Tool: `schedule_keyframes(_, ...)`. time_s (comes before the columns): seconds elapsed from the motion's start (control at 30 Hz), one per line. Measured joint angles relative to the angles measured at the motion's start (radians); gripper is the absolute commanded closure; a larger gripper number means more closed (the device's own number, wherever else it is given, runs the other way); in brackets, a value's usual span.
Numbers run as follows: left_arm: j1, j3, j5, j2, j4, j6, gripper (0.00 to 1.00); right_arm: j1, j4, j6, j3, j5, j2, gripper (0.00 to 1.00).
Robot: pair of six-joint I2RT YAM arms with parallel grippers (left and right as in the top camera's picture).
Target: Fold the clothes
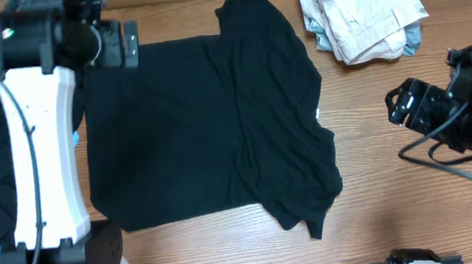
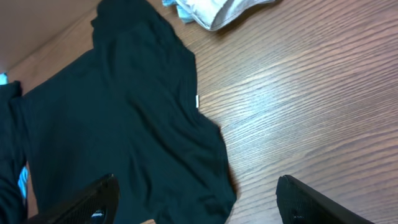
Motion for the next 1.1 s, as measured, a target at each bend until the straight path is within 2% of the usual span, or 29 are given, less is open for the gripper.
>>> schedule_keyframes(0.17, 0.0, 0.001, 0.03, -0.037, -0.214, -0.033, 0.0, 0.0, -0.035, -0.012, 0.002, -0.002, -0.037, 0.14)
schedule_keyframes(0.3, 0.0, -0.094, 0.053, -0.073, -0.215, -0.063, 0.0, 0.0, -0.042, -0.022, 0.004, -0.002, -0.037, 0.13)
schedule_keyframes(0.43, 0.0, -0.289, 0.048, -0.205, -0.198, -0.119, 0.0, 0.0, -0.046, -0.031, 0.005, -0.002, -0.037, 0.13)
schedule_keyframes(0.6, 0.0, -0.633, -0.01, -0.505, -0.071, -0.241, 0.0, 0.0, -0.039, -0.04, 0.006, -0.002, -0.035, 0.13)
schedule_keyframes(0.8, 0.0, -1.079, -0.169, -0.794, 0.127, -0.475, 0.0, 0.0, -0.042, -0.043, 0.008, -0.001, -0.015, 0.13)
schedule_keyframes(0.97, 0.034, -1.373, -0.285, -0.84, 0.297, -0.647, 0.0, 0.0, -0.044, -0.044, 0.008, -0.002, 0.026, 0.13)
schedule_keyframes(1.1, 0.114, -1.513, -0.292, -0.813, 0.418, -0.7, 0.03, 0.0, -0.059, -0.046, 0.008, -0.001, 0.058, 0.13)
